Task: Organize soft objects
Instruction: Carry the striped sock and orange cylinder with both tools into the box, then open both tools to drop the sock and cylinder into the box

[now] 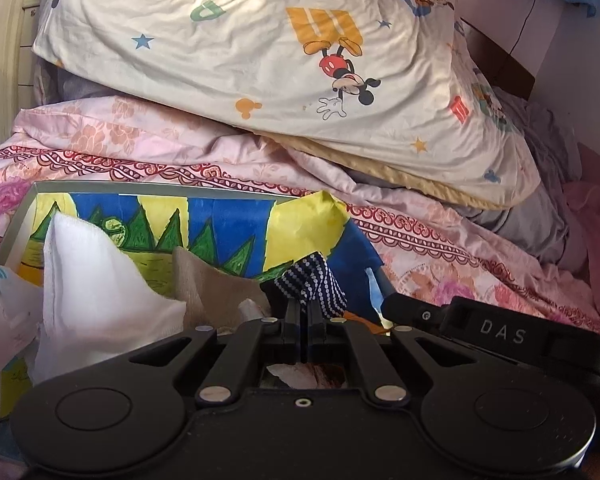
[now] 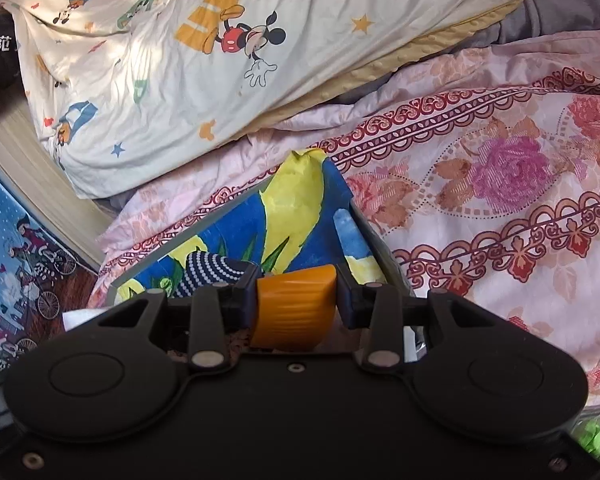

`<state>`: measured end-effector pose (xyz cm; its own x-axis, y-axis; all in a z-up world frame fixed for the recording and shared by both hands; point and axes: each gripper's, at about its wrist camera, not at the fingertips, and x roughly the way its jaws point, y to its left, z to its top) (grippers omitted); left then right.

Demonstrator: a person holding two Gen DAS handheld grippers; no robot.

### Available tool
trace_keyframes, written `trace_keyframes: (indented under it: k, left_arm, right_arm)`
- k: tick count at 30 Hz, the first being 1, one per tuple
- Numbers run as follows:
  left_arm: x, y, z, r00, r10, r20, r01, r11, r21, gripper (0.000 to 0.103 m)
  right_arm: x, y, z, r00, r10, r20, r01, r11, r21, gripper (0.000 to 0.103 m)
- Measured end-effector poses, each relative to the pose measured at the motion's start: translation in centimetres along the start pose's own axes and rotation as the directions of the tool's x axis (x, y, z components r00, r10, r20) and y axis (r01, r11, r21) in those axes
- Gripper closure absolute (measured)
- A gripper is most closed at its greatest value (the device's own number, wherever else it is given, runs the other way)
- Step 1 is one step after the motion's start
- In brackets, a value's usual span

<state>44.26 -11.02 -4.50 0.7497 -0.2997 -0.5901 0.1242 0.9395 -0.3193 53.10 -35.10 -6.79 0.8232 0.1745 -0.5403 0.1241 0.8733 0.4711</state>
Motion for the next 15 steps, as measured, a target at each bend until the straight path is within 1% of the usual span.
trace_keyframes:
  k: [3,5,6,8,10,12,15]
  left_arm:
    - [-0.3,-0.5,-0.1,1.000,0.008,-0.008,-0.008,1.000,0.017,0.099]
    - [-0.5,-0.8,-0.2,1.000,0.007,-0.021,-0.007,1.000,0.027,0.095]
    - [-0.7,-0.9,-0.2,1.000,0.005,-0.026,-0.004,0.999,0.035,0.095]
    - [-1.1,-1.1,-0.3,1.000,0.008,-0.029,-0.006,0.999,0.053,0.090]
    - [-1.7,-1.2,-0.4,1.000,0.011,-0.027,-0.010,0.998,0.063,0.089]
    - [-2.4,-1.0,-0.4,1.000,0.018,-0.019,-0.017,0.998,0.058,0.088]
    - [-3.4,-0.8,-0.1,1.000,0.028,-0.007,-0.028,0.999,0.040,0.083]
  right_arm:
    - [0.0,0.3,0.3,1.000,-0.004,-0.004,0.004,1.000,-0.020,0.070]
    - [-0.4,0.7,0.4,1.000,-0.005,-0.005,0.005,0.999,-0.042,0.070]
    - [-0.6,0.9,0.4,1.000,-0.006,-0.005,0.006,0.999,-0.052,0.069]
    - [-0.9,1.2,0.6,1.000,-0.007,-0.006,0.006,0.998,-0.069,0.067]
    - [-1.2,1.6,0.6,1.000,-0.006,-0.008,0.005,0.997,-0.081,0.066]
    - [-1.6,1.8,0.7,1.000,-0.011,-0.005,0.011,0.996,-0.088,0.064]
    - [-2.2,2.0,0.9,1.000,-0.019,0.004,0.019,0.995,-0.097,0.061]
